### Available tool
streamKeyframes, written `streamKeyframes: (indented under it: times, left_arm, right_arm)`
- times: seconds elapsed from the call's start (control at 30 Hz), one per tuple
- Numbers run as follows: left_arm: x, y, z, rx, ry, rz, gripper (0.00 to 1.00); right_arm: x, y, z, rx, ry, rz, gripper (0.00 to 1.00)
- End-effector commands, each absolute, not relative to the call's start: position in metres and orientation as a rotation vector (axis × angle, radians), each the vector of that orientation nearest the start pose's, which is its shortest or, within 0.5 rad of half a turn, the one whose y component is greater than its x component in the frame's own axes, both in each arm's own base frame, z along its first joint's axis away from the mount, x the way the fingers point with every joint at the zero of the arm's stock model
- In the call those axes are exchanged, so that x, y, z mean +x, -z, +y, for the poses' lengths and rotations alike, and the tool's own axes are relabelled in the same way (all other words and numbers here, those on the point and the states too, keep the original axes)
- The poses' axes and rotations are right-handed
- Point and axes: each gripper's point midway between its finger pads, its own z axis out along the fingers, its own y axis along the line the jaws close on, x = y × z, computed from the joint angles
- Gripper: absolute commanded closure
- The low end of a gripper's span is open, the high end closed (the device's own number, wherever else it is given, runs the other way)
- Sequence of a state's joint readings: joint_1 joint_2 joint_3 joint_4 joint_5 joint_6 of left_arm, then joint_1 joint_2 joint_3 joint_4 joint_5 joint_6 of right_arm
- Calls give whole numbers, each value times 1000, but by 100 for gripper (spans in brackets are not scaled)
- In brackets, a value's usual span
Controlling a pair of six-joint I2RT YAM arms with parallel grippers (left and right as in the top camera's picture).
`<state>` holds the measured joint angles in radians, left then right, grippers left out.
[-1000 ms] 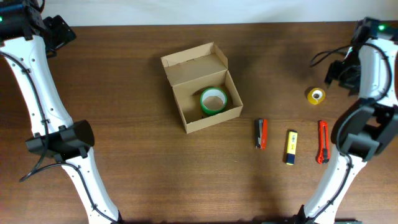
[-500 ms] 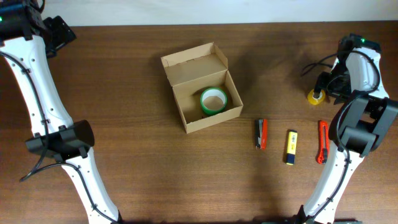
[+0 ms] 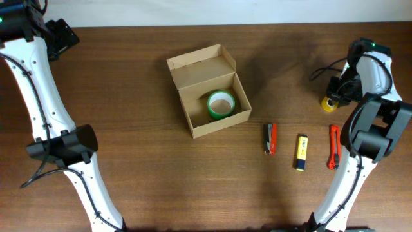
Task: Pack container
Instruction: 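Grasp the small yellow tape roll with the right gripper, then place the yellow tape inside the green tape roll in the box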
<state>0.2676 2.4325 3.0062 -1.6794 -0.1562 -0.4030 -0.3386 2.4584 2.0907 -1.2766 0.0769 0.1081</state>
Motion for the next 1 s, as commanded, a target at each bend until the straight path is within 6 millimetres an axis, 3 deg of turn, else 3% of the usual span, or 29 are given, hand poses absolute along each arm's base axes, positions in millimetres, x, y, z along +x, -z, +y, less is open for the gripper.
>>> streamKeyframes:
  times: [0.0, 0.17, 0.27, 0.33, 0.53, 0.67, 0.8, 0.97]
  left_arm:
    - [479, -248, 158, -902, -166, 2510, 0]
    - [479, -248, 158, -902, -166, 2510, 0]
    - [480, -248, 158, -902, -166, 2509, 0]
    - [480, -249, 158, -901, -166, 2508, 0]
    - [480, -249, 158, -901, -166, 2507, 0]
    - [480, -249, 158, -901, -166, 2507, 0]
    - [480, -249, 158, -901, -166, 2507, 0]
    - [480, -249, 158, -901, -166, 2508, 0]
  right_arm:
    - [426, 0, -156, 712, 62, 3155, 96]
    - [425, -8, -152, 707, 30, 3155, 96]
    - [431, -28, -149, 685, 9, 3125, 96]
    - [440, -50, -145, 637, -21, 3075, 96]
    - [458, -149, -127, 508, 9, 2885, 96]
    - [455, -218, -91, 321, 20, 2794, 96]
    - [447, -267, -34, -1, 25, 2729, 96]
    - [428, -281, 53, -500, 16, 2685, 96]
